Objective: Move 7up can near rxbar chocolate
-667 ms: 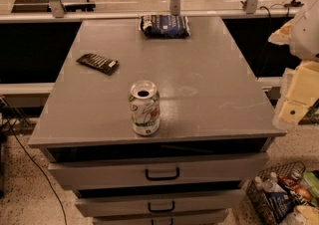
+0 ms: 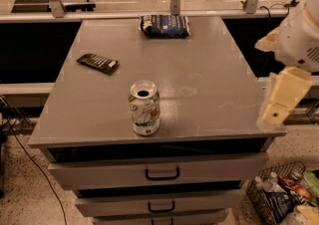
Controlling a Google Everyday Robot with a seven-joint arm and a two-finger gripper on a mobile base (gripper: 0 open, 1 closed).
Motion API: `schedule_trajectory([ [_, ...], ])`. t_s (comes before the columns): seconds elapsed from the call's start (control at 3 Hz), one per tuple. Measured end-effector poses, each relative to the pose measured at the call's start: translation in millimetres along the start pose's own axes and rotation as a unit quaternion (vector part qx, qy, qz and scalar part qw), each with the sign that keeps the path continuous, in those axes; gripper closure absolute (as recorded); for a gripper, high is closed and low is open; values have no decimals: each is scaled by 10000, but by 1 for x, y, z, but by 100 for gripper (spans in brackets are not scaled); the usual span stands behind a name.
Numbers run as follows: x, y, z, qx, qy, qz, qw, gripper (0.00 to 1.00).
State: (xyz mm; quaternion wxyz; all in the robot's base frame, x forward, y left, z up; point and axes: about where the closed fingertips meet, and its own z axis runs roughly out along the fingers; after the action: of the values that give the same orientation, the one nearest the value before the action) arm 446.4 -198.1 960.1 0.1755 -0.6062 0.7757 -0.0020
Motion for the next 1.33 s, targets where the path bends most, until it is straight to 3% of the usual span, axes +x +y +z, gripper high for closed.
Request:
schedule_trajectory([
  [0.33, -54, 6, 61, -530, -827, -54, 9951, 0],
  [0.67, -119, 14, 109, -1023, -1833, -137, 9776, 0],
  [1.0, -166, 20, 135, -1371, -2674, -152, 9537, 0],
  [1.33, -186, 26, 149, -1675, -3153, -39, 9341, 0],
])
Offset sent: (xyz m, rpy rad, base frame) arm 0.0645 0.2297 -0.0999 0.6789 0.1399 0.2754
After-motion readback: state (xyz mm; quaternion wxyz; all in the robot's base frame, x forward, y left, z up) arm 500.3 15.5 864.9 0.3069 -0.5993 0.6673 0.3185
